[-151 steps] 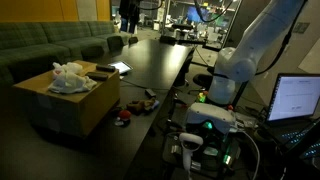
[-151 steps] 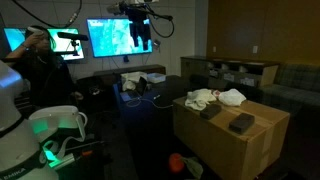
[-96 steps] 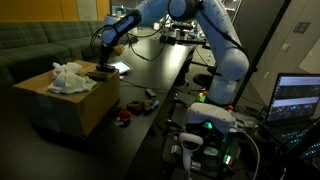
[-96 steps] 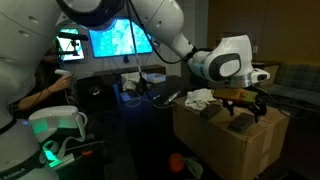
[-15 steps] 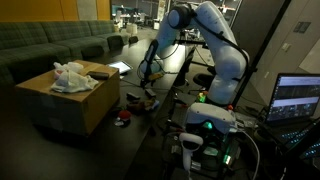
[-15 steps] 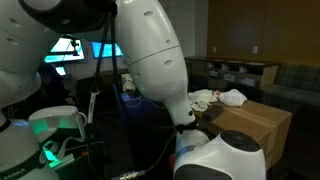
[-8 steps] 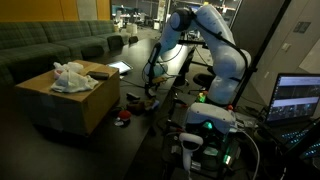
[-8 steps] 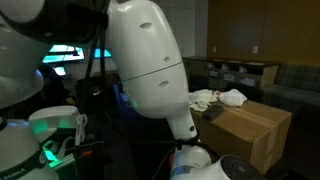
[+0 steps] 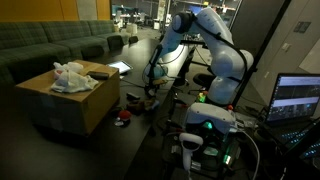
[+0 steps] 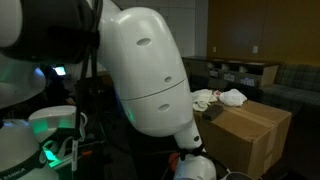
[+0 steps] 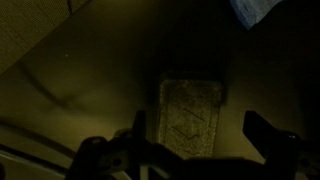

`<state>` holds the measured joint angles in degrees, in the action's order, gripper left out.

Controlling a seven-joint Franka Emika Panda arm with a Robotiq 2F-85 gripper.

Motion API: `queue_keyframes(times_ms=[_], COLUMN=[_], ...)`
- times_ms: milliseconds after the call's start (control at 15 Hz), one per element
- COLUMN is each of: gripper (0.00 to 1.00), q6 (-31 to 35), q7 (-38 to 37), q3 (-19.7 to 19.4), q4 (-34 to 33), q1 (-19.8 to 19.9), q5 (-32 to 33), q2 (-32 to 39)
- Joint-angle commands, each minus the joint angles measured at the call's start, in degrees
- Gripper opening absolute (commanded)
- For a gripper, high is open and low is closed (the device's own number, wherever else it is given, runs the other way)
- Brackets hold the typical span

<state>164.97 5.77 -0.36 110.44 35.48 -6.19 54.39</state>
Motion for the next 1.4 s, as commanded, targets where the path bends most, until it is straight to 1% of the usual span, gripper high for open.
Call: queue_keyframes(times_ms=[0,200,533,1067,1133,1200,1333], gripper=[1.00,1.00,1.00,1.00,0.99,0.77,0.70], q6=[-2.83,-6.02,-9.26,-11.21,-11.38,-11.56,-11.98], q7=[0.82,-0.08,0.71,0.38,0.50,0.55,0.80], q3=[-0.51,-1.92,-2.21,-3.44,-3.40,-3.46,-3.38], q4=[-3.61,-6.50,-9.63,-12.68,-12.95,-13.16,-13.38], q1=[-0.69,-2.27,-2.68,-3.34,-3.41,-3.57,-3.86], q5=[-0.62,-0.48,-0.87,-0.89,-0.84,-0.73,-0.60], q2=[1.85,2.79,3.94,6.48,6.71,6.88,6.89])
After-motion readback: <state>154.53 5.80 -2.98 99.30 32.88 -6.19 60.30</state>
